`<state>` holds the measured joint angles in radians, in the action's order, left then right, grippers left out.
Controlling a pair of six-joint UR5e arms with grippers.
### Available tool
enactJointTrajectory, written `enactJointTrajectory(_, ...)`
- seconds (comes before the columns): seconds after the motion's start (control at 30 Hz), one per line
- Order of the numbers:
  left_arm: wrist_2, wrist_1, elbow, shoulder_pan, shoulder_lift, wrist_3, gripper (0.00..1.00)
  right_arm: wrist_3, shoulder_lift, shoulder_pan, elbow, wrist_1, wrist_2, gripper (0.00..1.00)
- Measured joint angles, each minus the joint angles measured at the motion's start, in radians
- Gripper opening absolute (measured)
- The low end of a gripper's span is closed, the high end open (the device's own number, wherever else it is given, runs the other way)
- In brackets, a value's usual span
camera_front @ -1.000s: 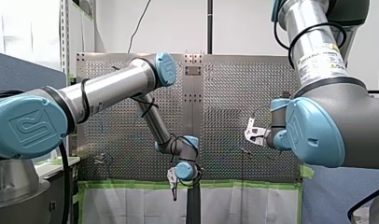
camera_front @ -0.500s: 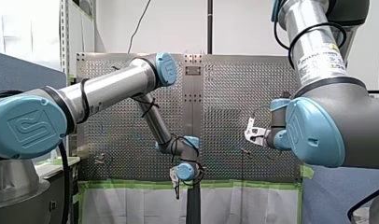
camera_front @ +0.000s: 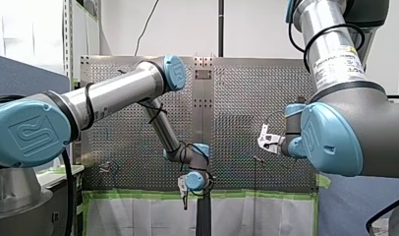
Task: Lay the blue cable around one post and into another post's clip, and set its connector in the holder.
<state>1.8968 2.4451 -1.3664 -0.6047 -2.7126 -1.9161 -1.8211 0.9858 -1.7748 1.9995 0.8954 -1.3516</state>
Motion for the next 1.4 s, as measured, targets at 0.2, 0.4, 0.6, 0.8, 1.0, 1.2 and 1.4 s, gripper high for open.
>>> enactJointTrajectory(0.2, -0.002, -0.005, 0.0, -0.001, 0.0, 0.001, 0.25, 0.0, 0.0, 0.0, 0.0, -0.001, 0.0, 0.0)
enactJointTrajectory(0.4, -0.004, -0.006, 0.0, -0.002, 0.0, -0.002, 0.08, 0.0, 0.0, -0.001, 0.0, -0.002, 0.0, 0.0)
enactJointTrajectory(0.6, -0.011, -0.006, 0.0, -0.003, 0.0, -0.003, 0.02, 0.0, 0.0, -0.001, 0.0, -0.003, 0.0, 0.0)
enactJointTrajectory(0.8, -0.018, -0.006, 0.0, -0.004, 0.0, -0.003, 0.02, 0.0, 0.0, 0.0, -0.001, -0.005, 0.0, 0.0)
enactJointTrajectory(1.0, -0.019, -0.006, 0.0, -0.01, 0.0, 0.0, 0.02, 0.0, 0.0, 0.001, -0.001, -0.006, 0.0, 0.0)
enactJointTrajectory(1.2, -0.025, -0.005, 0.0, -0.031, 0.001, 0.021, 0.02, -0.001, 0.0, 0.006, -0.001, -0.009, -0.004, 0.0)
enactJointTrajectory(1.4, -0.024, -0.002, -0.001, -0.064, 0.003, 0.065, 0.02, -0.002, 0.0, 0.018, 0.0, -0.026, -0.032, 0.0)
